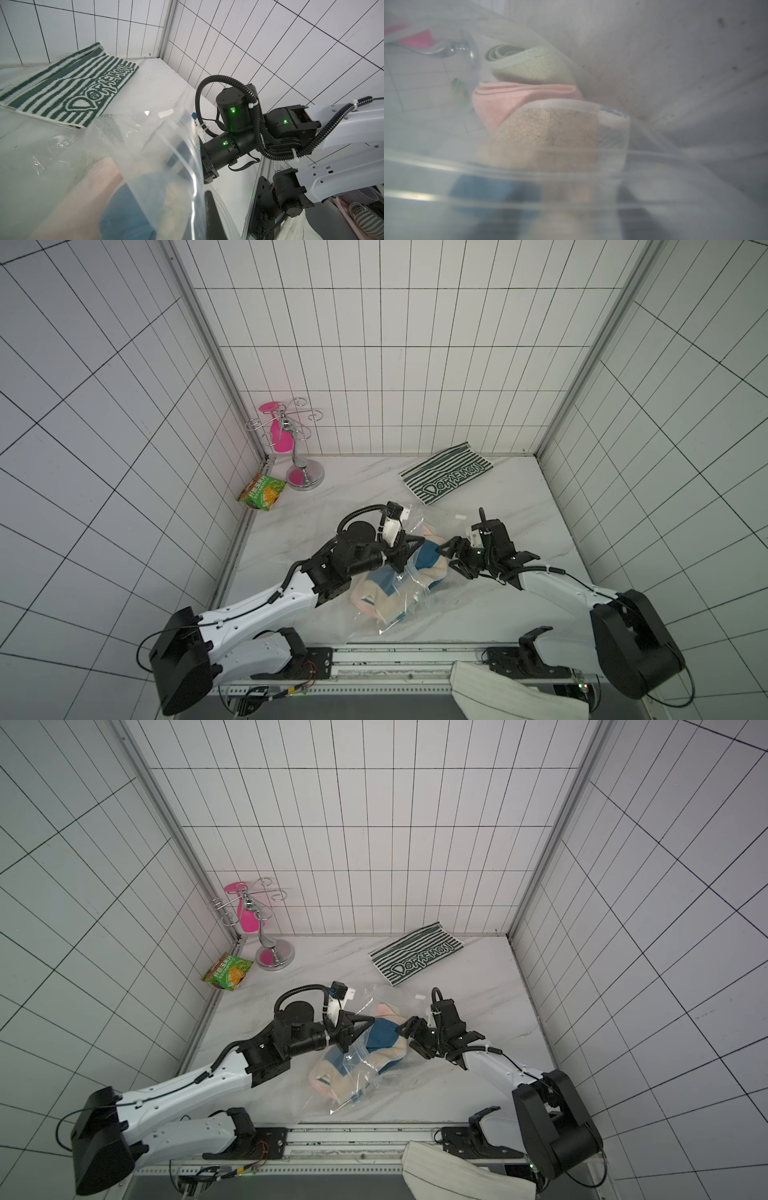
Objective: Place the folded towel into the vacuum bag
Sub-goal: Place the towel in the vacuum bag.
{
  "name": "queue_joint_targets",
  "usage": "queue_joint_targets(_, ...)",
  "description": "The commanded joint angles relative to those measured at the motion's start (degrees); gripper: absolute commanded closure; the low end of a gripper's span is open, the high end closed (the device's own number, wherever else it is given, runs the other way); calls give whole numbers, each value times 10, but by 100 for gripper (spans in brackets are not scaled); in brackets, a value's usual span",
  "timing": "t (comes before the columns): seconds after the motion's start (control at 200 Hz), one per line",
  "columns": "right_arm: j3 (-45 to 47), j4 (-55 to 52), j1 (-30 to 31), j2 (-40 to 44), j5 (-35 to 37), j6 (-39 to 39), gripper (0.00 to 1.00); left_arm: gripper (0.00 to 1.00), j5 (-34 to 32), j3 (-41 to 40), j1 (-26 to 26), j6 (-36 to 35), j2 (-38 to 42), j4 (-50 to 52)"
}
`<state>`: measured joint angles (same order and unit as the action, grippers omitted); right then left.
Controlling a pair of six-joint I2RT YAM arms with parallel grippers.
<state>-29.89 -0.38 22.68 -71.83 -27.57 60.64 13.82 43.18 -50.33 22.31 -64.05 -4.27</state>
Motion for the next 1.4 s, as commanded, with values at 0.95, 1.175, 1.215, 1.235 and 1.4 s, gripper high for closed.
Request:
queue_joint_targets(0.95, -91, 372, 114, -71, -28, 12, 93, 100, 10, 29, -12, 5, -29, -23)
queue_joint_targets(1.175, -79, 343, 118, -221, 93, -26, 71, 100, 9, 28, -13, 6, -33, -27)
queue_joint_targets(1.215, -81, 344, 117, -241, 97, -21, 65, 100, 8, 29, -14, 6, -35, -28)
queue_joint_targets(1.235, -80, 344, 116, -246, 99, -18, 62, 100, 8, 30, -14, 6, -35, -28)
queue_joint_targets(1.4, -147, 151, 126, -206, 105, -98, 37, 100, 2, 27, -14, 3, -26, -27)
